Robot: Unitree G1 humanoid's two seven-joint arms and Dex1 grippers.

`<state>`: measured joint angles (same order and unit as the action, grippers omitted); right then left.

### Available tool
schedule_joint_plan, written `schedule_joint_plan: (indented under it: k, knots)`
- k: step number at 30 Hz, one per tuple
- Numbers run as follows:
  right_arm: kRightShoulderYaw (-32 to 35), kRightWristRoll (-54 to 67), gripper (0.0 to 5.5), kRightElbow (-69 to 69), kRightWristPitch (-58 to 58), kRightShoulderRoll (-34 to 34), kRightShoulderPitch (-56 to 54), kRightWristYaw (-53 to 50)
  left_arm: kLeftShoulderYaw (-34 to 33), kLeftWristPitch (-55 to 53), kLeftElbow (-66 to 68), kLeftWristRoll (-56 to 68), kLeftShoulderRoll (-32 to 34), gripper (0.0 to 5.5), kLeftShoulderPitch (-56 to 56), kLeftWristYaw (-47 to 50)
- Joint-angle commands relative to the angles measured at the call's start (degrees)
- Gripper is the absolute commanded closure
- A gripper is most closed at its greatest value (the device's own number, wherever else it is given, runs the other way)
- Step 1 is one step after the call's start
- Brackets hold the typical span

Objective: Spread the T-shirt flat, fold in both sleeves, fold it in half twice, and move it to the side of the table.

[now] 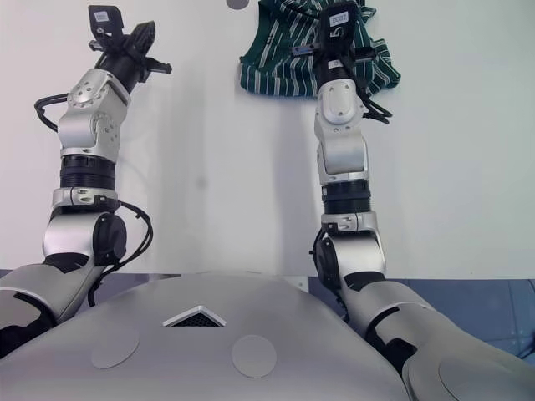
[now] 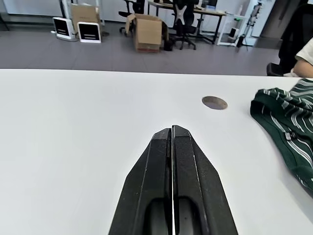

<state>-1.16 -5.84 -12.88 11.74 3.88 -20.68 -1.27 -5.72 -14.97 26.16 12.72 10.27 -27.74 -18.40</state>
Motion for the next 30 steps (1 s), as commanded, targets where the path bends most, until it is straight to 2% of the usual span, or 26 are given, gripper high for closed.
schedule_joint_plan:
  k: [1, 2, 5, 7, 9, 11, 13, 15, 17, 19, 23, 30]
  knots:
    - [-2.28, 3.03, 4.46, -5.94, 5.0, -0.98, -5.07, 7.43, 1.72, -1.31, -1.79, -1.45, 0.81, 4.83, -0.19, -0.98]
    - [-3.9, 3.36, 4.2, -8.85, 5.89, -1.5, -7.19, 10.61, 1.62, -1.11, -1.49, -1.77, 0.78, 4.59, -0.27, -0.3]
    - [-6.13, 3.56, 3.58, -17.61, 6.61, -2.71, -13.34, 15.66, 0.77, 0.05, 0.57, -2.41, 0.07, 4.57, -1.55, 1.87]
    - [-7.42, 2.03, 3.58, -27.35, 6.52, -2.96, -18.3, 16.8, -0.15, 0.68, 1.56, -2.07, -0.46, 4.57, -2.43, 3.04]
    - [-13.16, -1.57, 3.58, -32.9, 7.22, -0.56, -19.53, 24.37, -0.57, 1.23, 1.66, -1.91, -0.93, 4.57, -2.27, 3.75]
    - [-18.49, -3.16, 3.58, -27.03, 9.3, 7.48, -14.04, 37.21, -0.9, 1.44, 0.86, -1.95, -1.35, 4.57, -0.69, 4.36]
    - [-20.32, -2.37, 3.58, -15.53, 10.08, 20.28, -5.28, 49.81, -1.27, 1.42, -0.4, -1.94, -1.57, 4.57, 1.25, 4.92]
    - [-17.4, 3.22, 3.58, 0.14, 9.09, 34.95, 5.01, 63.64, -1.9, 1.22, -1.75, -1.82, -1.4, 4.57, 3.22, 5.43]
    - [-12.61, 7.68, 3.58, 9.45, 9.3, 43.84, 10.9, 69.97, -2.32, 0.96, -2.46, -1.82, -0.98, 4.57, 4.33, 5.54]
    - [-8.08, 9.58, 3.58, 13.4, 10.54, 47.65, 13.45, 70.0, -2.37, 0.67, -2.55, -1.88, -0.42, 4.57, 4.38, 5.34]
    - [-2.94, 13.88, 3.58, 21.8, 14.41, 47.38, 16.88, 66.88, -2.3, 0.23, -2.6, -2.12, 0.51, 4.57, 3.58, 4.76]
    - [-7.99, 7.42, 3.58, 23.7, 11.72, 49.01, 21.3, 62.89, -0.89, -0.7, -3.8, -2.3, 0.53, 4.57, 2.26, 3.48]
